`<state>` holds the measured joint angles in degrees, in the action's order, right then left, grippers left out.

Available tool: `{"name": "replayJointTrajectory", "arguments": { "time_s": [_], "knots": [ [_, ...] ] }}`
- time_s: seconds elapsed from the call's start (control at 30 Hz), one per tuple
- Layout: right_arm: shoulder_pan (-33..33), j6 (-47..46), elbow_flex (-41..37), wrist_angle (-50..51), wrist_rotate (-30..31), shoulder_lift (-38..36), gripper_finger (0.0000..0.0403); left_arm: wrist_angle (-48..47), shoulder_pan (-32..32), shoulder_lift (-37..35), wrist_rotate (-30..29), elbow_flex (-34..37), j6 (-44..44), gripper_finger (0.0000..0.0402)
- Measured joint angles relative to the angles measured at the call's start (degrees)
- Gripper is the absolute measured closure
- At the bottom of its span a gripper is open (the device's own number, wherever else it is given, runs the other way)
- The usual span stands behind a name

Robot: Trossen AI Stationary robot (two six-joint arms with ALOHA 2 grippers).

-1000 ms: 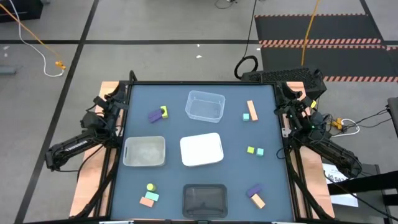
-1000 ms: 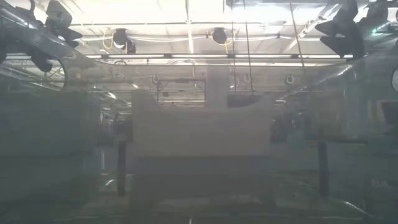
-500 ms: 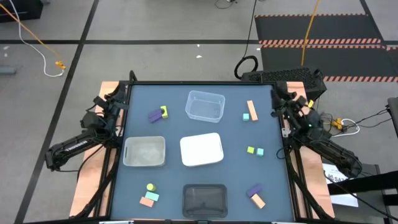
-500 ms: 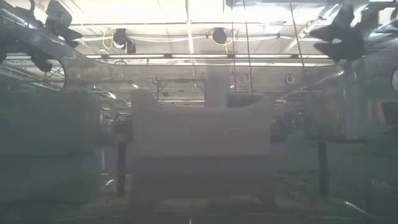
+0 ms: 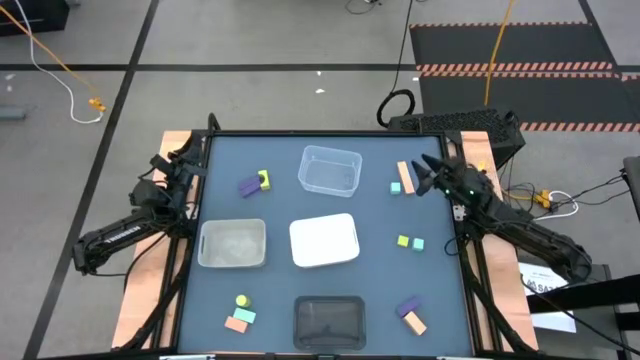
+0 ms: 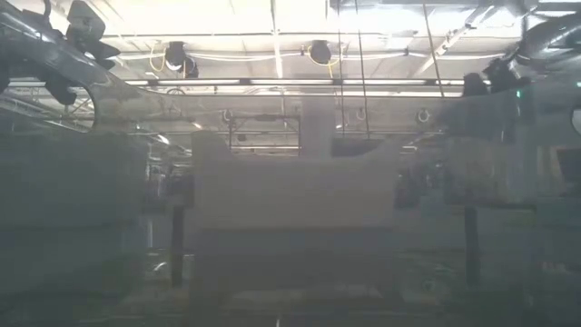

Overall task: Sort & place blocks by color
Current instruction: Put the top light brown block into the transparent bin

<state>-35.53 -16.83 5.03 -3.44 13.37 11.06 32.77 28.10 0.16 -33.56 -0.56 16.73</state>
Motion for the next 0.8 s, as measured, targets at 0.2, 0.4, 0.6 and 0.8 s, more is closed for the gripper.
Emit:
{"name": "replayJointTrajectory", "arguments": {
  "time_s": [0.2,0.4,0.6,0.8],
  "knots": [
    [0.0,-4.3,3.6,4.3,0.0,8.5,0.0179,0.0,0.0,0.0,0.0,0.0,0.0,0.0266],
    [0.0,-9.3,6.4,8.5,0.0,17.1,0.0179,0.0,0.0,0.0,0.0,0.0,0.0,0.0266],
    [0.0,-12.5,9.7,14.2,0.0,24.4,0.0179,0.0,0.0,0.0,0.0,0.0,0.0,0.0266],
    [0.0,-12.1,14.0,18.9,0.4,31.2,0.0179,0.0,0.0,0.0,0.0,0.0,0.0,0.0266]
  ]
}}
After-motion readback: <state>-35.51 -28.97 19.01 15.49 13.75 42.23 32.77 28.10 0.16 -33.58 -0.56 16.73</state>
